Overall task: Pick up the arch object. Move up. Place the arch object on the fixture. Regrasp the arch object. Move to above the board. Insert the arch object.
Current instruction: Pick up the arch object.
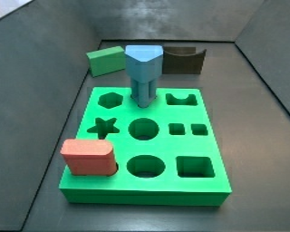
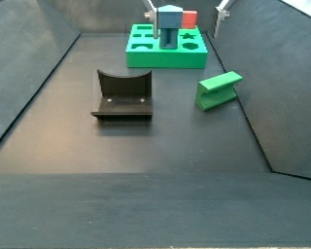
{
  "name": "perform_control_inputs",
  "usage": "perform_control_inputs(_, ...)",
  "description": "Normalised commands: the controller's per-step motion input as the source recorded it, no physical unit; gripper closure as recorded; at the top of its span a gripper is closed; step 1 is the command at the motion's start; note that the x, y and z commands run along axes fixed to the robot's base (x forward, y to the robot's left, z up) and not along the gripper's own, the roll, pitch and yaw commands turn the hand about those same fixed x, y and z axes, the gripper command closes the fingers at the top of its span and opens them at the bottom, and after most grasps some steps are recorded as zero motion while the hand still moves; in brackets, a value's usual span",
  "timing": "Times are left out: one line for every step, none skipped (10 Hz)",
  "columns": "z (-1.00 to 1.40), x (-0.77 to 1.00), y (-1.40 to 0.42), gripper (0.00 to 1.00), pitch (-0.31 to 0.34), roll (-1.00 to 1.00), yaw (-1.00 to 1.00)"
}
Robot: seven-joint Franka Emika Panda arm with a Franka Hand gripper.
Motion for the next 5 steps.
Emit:
perform_control_inputs(-0.09, -0.55, 0.0, 0.0, -0.037, 0.0, -0.61)
perform_control_inputs(-0.62, -0.24, 0.0, 0.0, -0.046, -0.06, -0.89)
perform_control_inputs(-0.82, -0.25, 0.0, 0.0, -0.096, -0.09, -0.9)
perform_control_inputs(-0.81, -0.26, 0.0, 0.0, -0.096, -0.09, -0.9)
perform_control_inputs(-0.82, -0.27, 0.0, 0.0, -0.096, -0.09, -0.89)
